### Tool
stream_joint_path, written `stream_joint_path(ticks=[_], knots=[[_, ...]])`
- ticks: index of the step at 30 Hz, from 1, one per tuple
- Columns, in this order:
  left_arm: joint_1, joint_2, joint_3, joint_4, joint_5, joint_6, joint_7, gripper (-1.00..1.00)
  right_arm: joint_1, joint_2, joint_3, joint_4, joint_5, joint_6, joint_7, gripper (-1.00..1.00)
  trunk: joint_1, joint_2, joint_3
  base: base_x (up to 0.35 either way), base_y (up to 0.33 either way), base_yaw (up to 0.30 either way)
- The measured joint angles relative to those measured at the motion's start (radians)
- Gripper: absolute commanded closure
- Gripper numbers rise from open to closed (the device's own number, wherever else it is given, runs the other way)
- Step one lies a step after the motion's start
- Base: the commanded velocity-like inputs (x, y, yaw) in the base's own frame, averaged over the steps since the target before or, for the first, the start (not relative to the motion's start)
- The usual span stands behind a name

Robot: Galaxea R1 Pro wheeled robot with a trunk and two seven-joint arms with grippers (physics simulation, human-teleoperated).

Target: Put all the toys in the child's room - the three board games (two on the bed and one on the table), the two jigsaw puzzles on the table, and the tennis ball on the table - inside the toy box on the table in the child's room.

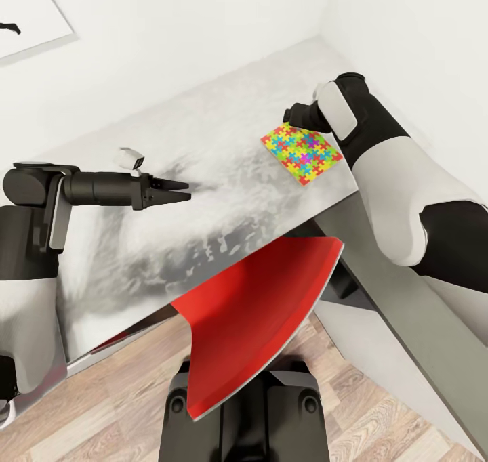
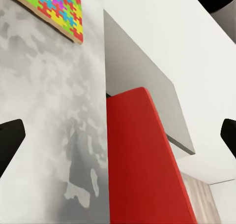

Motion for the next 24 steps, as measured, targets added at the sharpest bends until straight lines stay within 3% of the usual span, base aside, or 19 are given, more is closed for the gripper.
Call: stream_joint_path(ticks=[16,24], knots=[[-0.019,0.009,0.004,-0.014,0.004,0.000,-0.003,-1.00,0.001,-0.004,0.000,0.000,0.000,0.000,0.000,-1.00,0.000,0.000,0.000,-0.003,0.000,0.000],[-0.128,0.012,0.001,-0.018,0.004,0.000,-0.010,-1.00,0.002,-0.005,0.000,0.000,0.000,0.000,0.001,-1.00,0.000,0.000,0.000,0.000,0.000,0.000]])
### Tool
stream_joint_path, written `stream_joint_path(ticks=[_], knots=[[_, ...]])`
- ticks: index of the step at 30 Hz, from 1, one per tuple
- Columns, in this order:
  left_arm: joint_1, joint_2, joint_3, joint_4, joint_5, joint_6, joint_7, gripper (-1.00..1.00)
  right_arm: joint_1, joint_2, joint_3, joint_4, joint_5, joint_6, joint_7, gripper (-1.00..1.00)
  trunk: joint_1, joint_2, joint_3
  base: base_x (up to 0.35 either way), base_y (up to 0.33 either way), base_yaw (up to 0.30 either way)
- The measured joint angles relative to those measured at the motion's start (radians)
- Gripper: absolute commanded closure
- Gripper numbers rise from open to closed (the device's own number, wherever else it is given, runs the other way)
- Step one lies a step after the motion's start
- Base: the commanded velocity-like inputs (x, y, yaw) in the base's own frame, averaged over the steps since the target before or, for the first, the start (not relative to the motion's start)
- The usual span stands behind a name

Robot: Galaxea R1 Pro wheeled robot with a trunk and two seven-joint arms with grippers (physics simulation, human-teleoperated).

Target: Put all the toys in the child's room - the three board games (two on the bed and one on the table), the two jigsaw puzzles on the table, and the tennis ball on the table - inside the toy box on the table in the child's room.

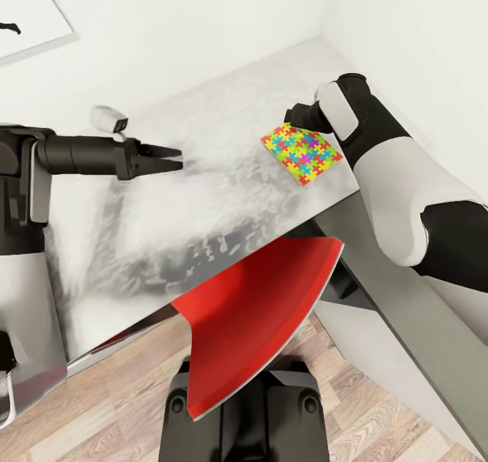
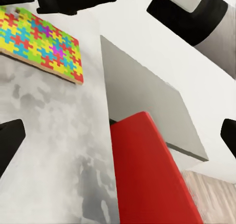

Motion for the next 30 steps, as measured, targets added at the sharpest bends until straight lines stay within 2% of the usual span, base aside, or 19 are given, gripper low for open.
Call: stream_joint_path(ticks=[6,8,12,18,30], knots=[[-0.094,0.004,-0.039,-0.004,0.000,0.000,-0.011,-1.00,0.000,0.000,0.000,0.000,0.000,0.000,0.001,-1.00,0.000,0.000,0.000,0.000,0.000,0.000],[-0.132,0.009,-0.073,-0.004,0.000,0.000,-0.033,-1.00,0.000,0.000,0.000,0.000,0.000,0.000,0.001,-1.00,0.000,0.000,0.000,0.000,0.000,0.000],[-0.171,0.020,-0.114,-0.005,0.001,0.000,-0.073,-1.00,0.000,0.000,0.000,0.000,0.000,0.000,0.001,-1.00,0.000,0.000,0.000,0.000,0.000,0.000],[-0.195,0.032,-0.144,-0.005,0.003,0.000,-0.109,-1.00,0.000,0.000,0.000,0.000,0.000,0.001,0.001,-1.00,0.000,0.000,0.000,-0.009,0.000,0.000],[-0.201,0.050,-0.159,-0.004,0.004,0.000,-0.121,-1.00,0.000,0.000,0.000,0.000,0.000,0.002,0.001,-1.00,0.000,0.000,0.000,-0.143,0.000,0.000]])
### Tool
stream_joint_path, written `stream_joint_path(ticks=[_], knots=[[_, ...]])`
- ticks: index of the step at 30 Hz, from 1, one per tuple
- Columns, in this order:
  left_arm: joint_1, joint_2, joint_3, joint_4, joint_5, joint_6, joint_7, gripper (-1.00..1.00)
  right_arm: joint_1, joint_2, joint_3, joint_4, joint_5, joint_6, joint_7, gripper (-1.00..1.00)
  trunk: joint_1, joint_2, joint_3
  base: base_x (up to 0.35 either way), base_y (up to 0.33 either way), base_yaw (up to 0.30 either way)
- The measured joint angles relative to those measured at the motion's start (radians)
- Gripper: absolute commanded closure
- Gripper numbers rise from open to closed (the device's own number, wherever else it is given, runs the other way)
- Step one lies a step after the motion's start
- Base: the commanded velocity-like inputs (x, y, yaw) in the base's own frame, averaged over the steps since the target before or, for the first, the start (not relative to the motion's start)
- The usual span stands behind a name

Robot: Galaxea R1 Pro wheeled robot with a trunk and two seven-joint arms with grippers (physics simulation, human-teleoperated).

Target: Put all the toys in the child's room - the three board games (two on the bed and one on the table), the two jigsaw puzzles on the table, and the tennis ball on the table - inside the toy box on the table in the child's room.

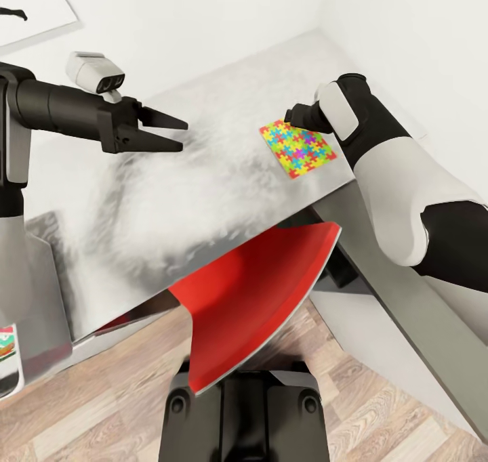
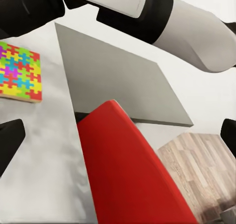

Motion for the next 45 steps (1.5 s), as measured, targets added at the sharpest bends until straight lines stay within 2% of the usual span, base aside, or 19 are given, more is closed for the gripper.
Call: stream_joint_path(ticks=[5,14,45], knots=[[0.000,0.000,-0.001,0.008,-0.003,0.000,0.000,-1.00,0.000,0.000,0.000,0.000,0.000,0.002,0.000,-1.00,0.000,0.000,0.000,-0.049,0.000,0.000],[0.000,-0.001,-0.036,0.015,-0.004,0.000,-0.001,-1.00,0.000,0.000,0.000,0.000,0.000,0.002,0.001,-1.00,0.000,0.000,0.000,-0.134,0.050,0.000],[0.000,-0.001,-0.035,0.044,-0.005,0.000,0.003,-1.00,0.000,0.000,0.000,-0.007,0.002,0.004,0.004,-1.00,0.000,0.000,0.000,-0.017,0.051,0.000]])
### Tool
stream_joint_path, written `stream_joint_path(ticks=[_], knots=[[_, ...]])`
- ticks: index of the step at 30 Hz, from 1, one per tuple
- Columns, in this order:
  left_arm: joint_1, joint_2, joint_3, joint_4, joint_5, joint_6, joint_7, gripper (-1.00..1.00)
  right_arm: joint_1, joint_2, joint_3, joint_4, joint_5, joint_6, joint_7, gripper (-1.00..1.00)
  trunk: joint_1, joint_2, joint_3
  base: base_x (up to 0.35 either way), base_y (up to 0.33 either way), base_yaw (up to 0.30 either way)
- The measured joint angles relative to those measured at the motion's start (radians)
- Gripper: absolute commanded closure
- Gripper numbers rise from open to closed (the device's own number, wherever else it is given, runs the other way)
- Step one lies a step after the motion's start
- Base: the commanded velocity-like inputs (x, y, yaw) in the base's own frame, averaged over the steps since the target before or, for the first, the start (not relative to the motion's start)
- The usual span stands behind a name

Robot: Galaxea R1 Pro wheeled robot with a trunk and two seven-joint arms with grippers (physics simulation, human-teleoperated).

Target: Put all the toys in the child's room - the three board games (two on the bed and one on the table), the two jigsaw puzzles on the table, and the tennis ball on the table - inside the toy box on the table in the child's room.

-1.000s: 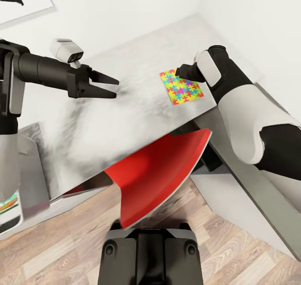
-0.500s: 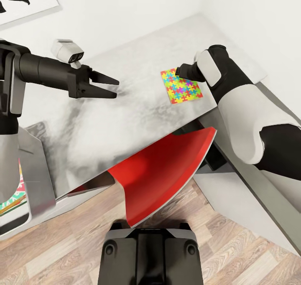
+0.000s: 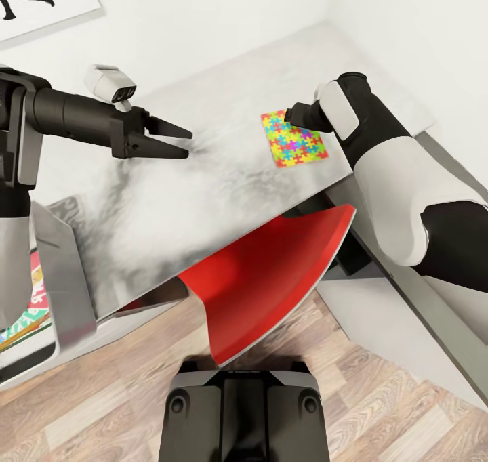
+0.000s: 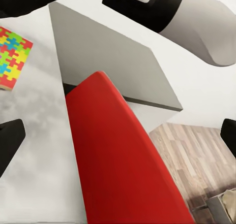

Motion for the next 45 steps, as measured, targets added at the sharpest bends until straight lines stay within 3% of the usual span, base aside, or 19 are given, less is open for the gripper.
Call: stream_joint_path(ticks=[45], knots=[[0.000,-0.008,0.004,0.009,0.000,0.000,0.008,-1.00,0.000,0.000,0.000,0.000,0.000,0.000,0.000,-1.00,0.000,0.000,0.007,-0.019,0.007,0.048]])
